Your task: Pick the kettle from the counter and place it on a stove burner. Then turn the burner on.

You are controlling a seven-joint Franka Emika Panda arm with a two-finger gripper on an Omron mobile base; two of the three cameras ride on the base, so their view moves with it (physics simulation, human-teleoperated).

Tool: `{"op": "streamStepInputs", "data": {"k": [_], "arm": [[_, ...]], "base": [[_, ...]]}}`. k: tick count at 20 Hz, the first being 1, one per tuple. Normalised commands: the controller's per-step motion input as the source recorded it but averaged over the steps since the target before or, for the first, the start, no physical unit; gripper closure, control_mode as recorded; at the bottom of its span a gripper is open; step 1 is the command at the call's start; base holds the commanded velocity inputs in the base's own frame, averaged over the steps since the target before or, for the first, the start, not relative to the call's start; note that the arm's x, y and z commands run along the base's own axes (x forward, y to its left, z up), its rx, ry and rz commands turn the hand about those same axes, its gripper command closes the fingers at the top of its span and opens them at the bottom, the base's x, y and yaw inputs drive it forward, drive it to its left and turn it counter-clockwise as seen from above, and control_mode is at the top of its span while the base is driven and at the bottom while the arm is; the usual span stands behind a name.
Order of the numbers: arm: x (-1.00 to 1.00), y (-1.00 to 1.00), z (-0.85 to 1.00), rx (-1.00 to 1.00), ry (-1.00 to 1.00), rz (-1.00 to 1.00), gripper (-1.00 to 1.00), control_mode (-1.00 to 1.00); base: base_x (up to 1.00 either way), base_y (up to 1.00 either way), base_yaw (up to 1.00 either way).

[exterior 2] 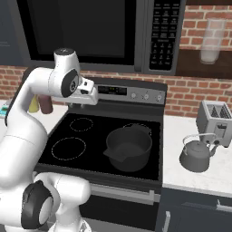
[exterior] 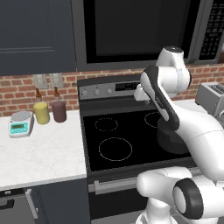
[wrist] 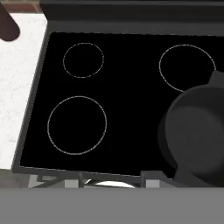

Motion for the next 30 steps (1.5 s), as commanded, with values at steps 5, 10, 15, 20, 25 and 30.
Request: {"op": "streamStepInputs", "data": {"k": [5,10,15,20,25,30], "arm": [[-0.12,0.03,-0.02,-0.01,-0.01,0.00,-1.00,-1.00],[0.00,0.22,-0.39,-0.04,0.14,0.00,-1.00,-1.00],[-0.26,-0.22,-0.26,-0.04,0.02,-0.04,-1.00,-1.00],[-0.53,-0.71,0.03,-0.01,0.00,-0.17,-1.00,-1.00],[-0.15,-0.89,0.24,0.00,0.00,-0.28,-1.00,-1.00],[0.00,-1.00,0.21,0.00,0.06,-0.38,-1.00,-1.00]], "base": [[0.00,0.00,0.00],[0.00,0.00,0.00],[0.00,0.00,0.00],[0.00,0.00,0.00],[0.00,0.00,0.00],[0.00,0.00,0.00]]}}
